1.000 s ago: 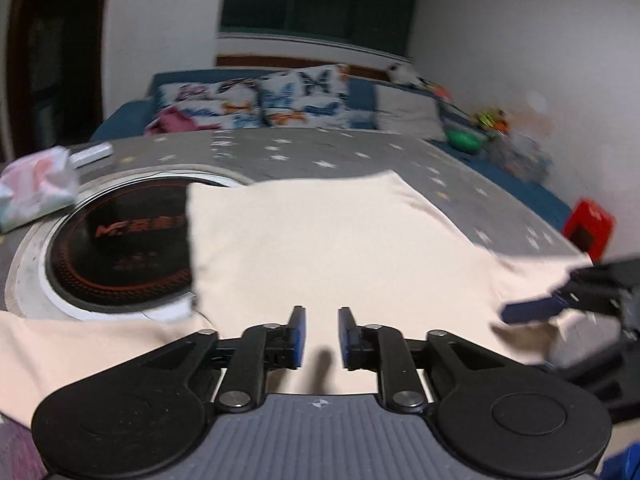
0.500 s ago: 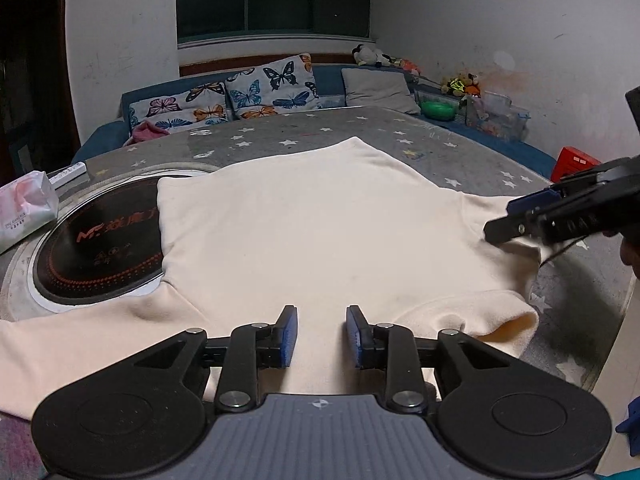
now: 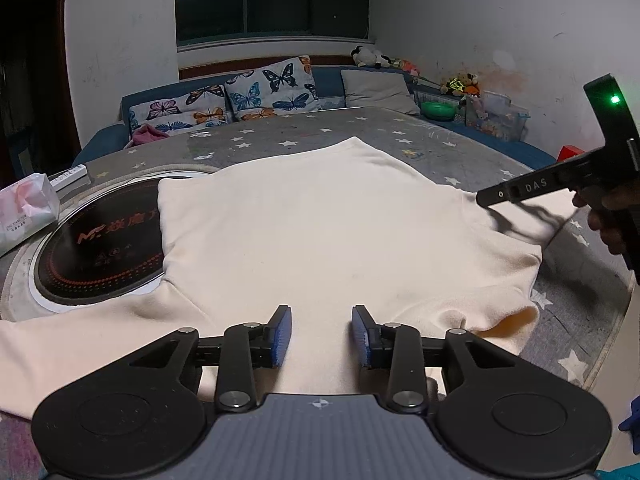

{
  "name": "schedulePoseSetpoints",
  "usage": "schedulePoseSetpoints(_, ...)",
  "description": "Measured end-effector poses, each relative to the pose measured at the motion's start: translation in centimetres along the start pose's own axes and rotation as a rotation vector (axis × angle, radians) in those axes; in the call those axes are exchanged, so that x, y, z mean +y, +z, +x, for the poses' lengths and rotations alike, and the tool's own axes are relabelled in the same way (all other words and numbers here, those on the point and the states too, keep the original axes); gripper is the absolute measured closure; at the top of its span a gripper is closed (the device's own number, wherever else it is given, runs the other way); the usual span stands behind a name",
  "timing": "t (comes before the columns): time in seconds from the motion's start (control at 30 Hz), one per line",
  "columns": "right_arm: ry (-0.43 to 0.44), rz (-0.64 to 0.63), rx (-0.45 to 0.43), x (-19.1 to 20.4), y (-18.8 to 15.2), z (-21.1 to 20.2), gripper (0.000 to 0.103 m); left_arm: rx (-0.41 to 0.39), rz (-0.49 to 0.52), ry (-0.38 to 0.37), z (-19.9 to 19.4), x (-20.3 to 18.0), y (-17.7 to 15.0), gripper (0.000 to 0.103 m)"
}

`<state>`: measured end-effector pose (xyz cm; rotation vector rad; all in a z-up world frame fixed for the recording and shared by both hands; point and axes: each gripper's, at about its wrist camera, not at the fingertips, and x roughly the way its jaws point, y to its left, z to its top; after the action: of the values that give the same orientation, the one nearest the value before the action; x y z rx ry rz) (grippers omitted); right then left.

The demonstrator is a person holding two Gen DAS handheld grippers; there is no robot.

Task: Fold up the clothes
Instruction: 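Smooth the sweatshirt flat with both tools, fingers open, then grasp the sleeve cuff with the right tool and lift it up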

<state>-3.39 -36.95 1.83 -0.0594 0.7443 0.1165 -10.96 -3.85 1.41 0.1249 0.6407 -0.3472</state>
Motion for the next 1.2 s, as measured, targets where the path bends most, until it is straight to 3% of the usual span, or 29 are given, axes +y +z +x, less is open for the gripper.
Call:
schedulePoseSetpoints(0.27,-0.099,0.05,-0.005,-3.2,-1.6,-2.8,0.058,0.004,0.006,0.002,0.0,0.0,0.1,0.061)
schedulePoseSetpoints(0.7,-0.232,0.174,0.002,-9.8,-3.1,-3.0,0.059,-0.001,0.02,0.009,0.2,0.1,-0.1,0.056)
schedulePoseSetpoints(1.07,-0.263,0.282,-0.013,-11.7,-4.4,-3.8,0.058,0.018,0.037,0.004,0.0,-0.5,1.2,0.055)
schedulePoseSetpoints(1.13,-0.257,0.294,-0.018,-11.7,-4.3,-3.7,0.063,0.006,0.045,-0.01,-0.1,-1.1,1.7,0.055)
schedulePoseSetpoints(1.2,-0.244,0.298,-0.02,-11.6,-4.1,-3.5,0.079,-0.005,0.058,-0.029,-0.1,-1.8,2.3,0.054)
